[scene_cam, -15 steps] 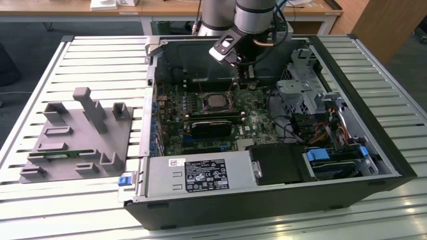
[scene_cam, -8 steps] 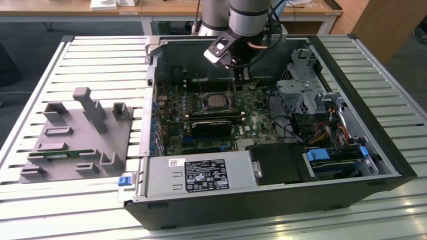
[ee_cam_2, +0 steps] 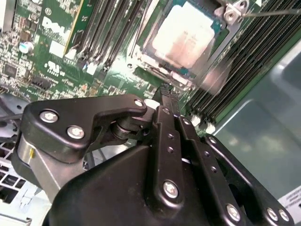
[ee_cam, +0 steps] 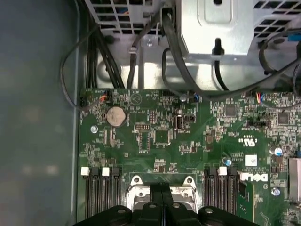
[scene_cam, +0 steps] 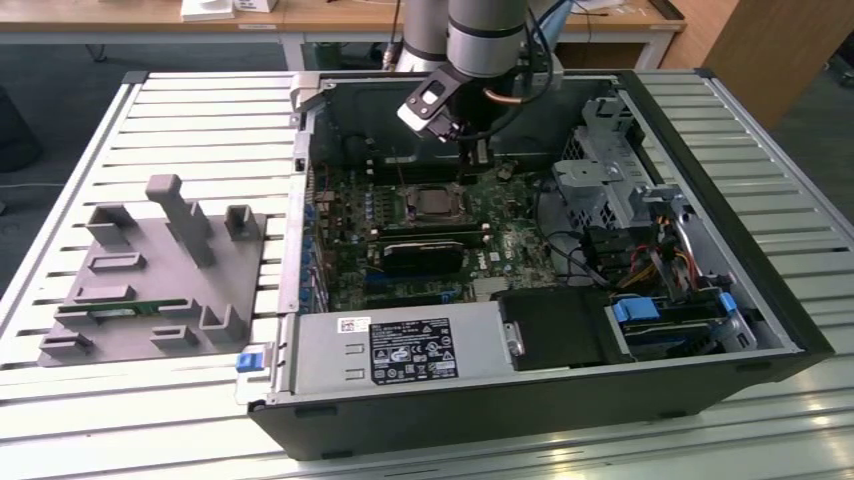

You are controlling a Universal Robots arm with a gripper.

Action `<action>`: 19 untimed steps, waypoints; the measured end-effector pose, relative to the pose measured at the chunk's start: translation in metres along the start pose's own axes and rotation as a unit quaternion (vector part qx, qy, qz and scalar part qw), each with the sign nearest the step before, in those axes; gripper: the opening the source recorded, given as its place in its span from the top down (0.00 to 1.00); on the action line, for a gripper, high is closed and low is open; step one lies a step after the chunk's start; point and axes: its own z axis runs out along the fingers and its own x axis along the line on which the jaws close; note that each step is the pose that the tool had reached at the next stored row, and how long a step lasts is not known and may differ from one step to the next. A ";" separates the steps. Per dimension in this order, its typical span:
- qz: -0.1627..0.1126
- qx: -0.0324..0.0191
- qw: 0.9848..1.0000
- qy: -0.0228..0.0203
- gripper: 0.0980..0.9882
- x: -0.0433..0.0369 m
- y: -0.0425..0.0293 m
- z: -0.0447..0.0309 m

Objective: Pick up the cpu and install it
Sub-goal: 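Close the cpu cover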

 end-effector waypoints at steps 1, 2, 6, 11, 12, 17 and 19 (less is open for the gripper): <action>0.000 0.000 1.000 0.000 0.99 0.0000 -0.0013 0.0006; 0.000 0.000 1.000 0.000 0.99 0.0000 -0.0030 0.0011; 0.000 0.000 1.000 0.000 0.99 0.0000 -0.0101 0.0030; 0.000 0.000 1.000 0.000 0.99 0.0000 -0.0185 0.0050; 0.000 0.000 1.000 0.000 0.99 0.0000 -0.0196 0.0058; 0.000 0.000 1.000 0.000 0.99 -0.0031 -0.0219 0.0112; 0.000 0.001 1.000 0.000 0.99 -0.0037 -0.0233 0.0133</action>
